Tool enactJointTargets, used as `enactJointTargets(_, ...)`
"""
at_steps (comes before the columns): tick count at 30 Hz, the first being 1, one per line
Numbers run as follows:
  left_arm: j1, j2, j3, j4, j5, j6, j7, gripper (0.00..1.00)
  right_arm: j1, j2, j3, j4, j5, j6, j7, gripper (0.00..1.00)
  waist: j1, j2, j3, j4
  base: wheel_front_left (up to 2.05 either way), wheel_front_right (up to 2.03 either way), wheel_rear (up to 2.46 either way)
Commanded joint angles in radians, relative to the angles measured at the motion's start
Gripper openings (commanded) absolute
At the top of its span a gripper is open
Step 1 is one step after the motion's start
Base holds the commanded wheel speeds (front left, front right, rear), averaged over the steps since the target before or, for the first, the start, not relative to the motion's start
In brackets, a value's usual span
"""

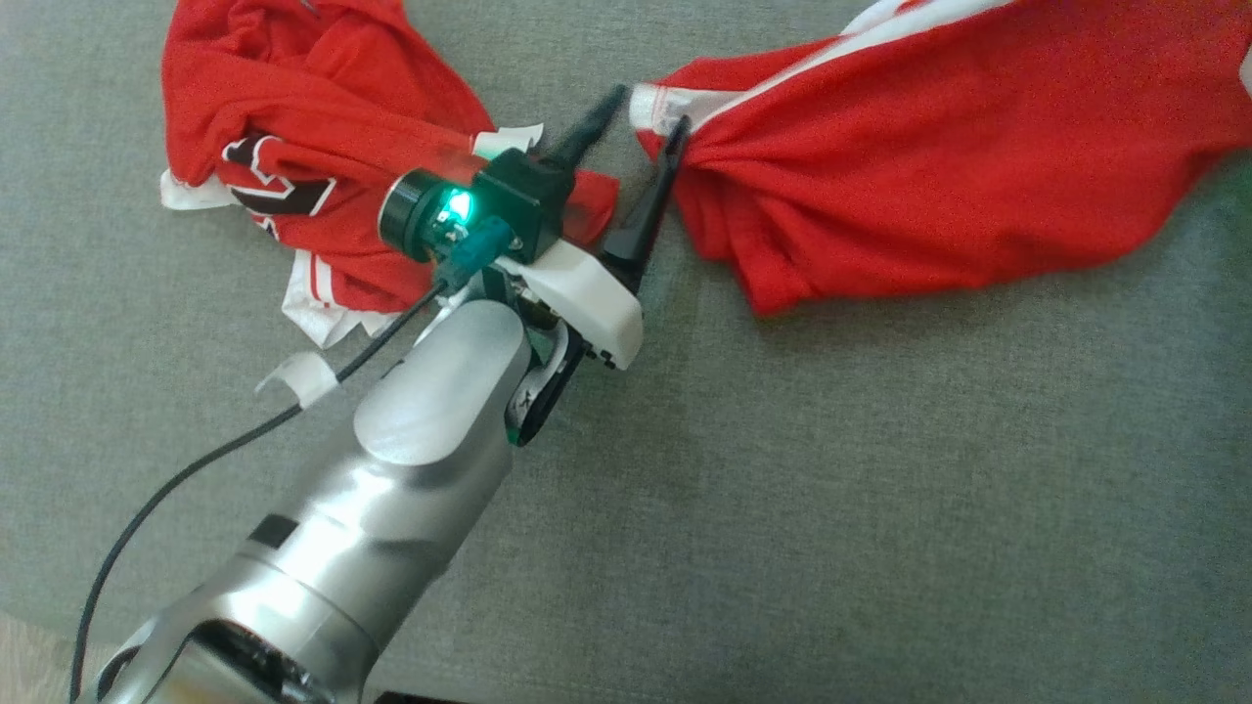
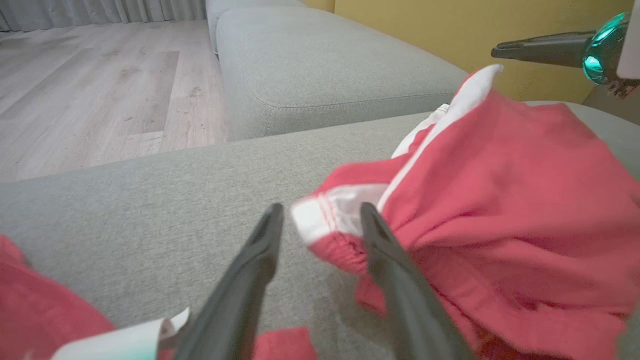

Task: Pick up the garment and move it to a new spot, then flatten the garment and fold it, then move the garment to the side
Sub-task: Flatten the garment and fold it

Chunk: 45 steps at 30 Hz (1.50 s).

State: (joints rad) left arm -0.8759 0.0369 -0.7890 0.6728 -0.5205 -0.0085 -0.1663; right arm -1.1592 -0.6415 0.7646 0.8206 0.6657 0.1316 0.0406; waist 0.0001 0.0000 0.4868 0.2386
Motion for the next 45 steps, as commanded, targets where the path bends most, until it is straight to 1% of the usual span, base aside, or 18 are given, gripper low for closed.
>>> enactJointTargets(1,-0.033,0.017,0.016,-0.017,-0.007,0.007,-0.011,1.00,-0.015,-0.002,-0.005,-0.011,0.011,-0.001,-0.018,1.00,-0.0001,0.0000,0.001,0.003,0.00,0.00,0.00)
enactJointTargets(3,-0.038,0.015,0.008,0.002,-0.020,0.011,-0.021,1.00,-0.025,0.015,-0.003,0.042,0.019,-0.001,-0.054,1.00,-0.0001,0.0000,-0.005,0.001,0.00,0.00,0.00)
enactJointTargets(7,-0.036,0.014,0.011,0.022,-0.032,0.026,-0.045,1.00,-0.017,0.037,0.017,0.082,0.037,-0.001,-0.098,1.00,-0.0001,0.0000,-0.033,-0.014,0.00,0.00,0.00)
enactJointTargets(12,-0.020,0.026,0.069,0.003,-0.050,0.063,-0.083,1.00,0.005,0.058,0.000,0.111,0.082,-0.001,-0.196,1.00,-0.0001,0.0000,-0.092,-0.047,0.00,0.00,0.00)
enactJointTargets(17,0.047,0.069,0.172,-0.092,-0.063,0.094,-0.094,1.00,0.052,0.084,-0.031,0.080,0.123,-0.001,-0.280,1.00,-0.0001,0.0000,-0.168,-0.094,0.00,0.00,0.00)
enactJointTargets(19,0.091,0.087,0.213,-0.149,-0.057,0.096,-0.095,1.00,0.078,0.092,-0.057,0.059,0.128,-0.001,-0.294,1.00,-0.0001,0.0000,-0.198,-0.113,0.00,0.00,0.00)
enactJointTargets(21,0.142,0.103,0.241,-0.193,-0.049,0.096,-0.095,1.00,0.115,0.104,-0.094,0.032,0.128,-0.001,-0.300,1.00,-0.0001,0.0000,-0.227,-0.130,0.00,0.00,0.00)
enactJointTargets(23,0.191,0.118,0.266,-0.233,-0.034,0.097,-0.095,1.00,0.157,0.123,-0.158,-0.015,0.118,-0.001,-0.301,1.00,-0.0001,0.0000,-0.255,-0.149,0.00,0.00,0.00)
enactJointTargets(28,0.330,0.129,0.329,-0.312,-0.012,0.095,-0.095,1.00,0.330,0.207,-0.324,-0.145,0.044,-0.001,-0.302,1.00,-0.0001,0.0000,-0.319,-0.193,0.00,0.00,0.00)
enactJointTargets(29,0.359,0.127,0.343,-0.323,-0.009,0.094,-0.095,1.00,0.370,0.229,-0.351,-0.169,0.025,-0.001,-0.302,1.00,-0.0001,0.0000,-0.331,-0.201,0.00,0.00,0.00)
enactJointTargets(30,0.359,0.127,0.343,-0.323,-0.009,0.094,-0.095,1.00,0.370,0.229,-0.351,-0.169,0.025,-0.001,-0.302,1.00,-0.0001,0.0000,-0.331,-0.201,0.00,0.00,0.00)
enactJointTargets(34,0.455,0.116,0.383,-0.355,0.026,0.087,-0.095,1.00,0.527,0.310,-0.454,-0.252,-0.067,-0.001,-0.302,1.00,-0.0001,0.0000,-0.366,-0.219,0.00,0.00,0.00)
enactJointTargets(36,0.497,0.107,0.398,-0.363,0.049,0.082,-0.095,1.00,0.605,0.360,-0.508,-0.278,-0.099,-0.001,-0.302,1.00,-0.0001,0.0000,-0.382,-0.224,0.00,0.00,0.00)
enactJointTargets(42,0.620,0.077,0.446,-0.377,0.108,0.053,-0.095,1.00,0.811,0.498,-0.609,-0.336,-0.216,-0.001,-0.302,1.00,-0.0001,0.0000,-0.426,-0.238,0.00,0.00,0.00)
enactJointTargets(45,0.672,0.064,0.466,-0.377,0.139,0.038,-0.095,1.00,0.886,0.541,-0.636,-0.352,-0.266,-0.001,-0.302,1.00,-0.0001,0.0000,-0.442,-0.244,0.00,0.00,0.00)
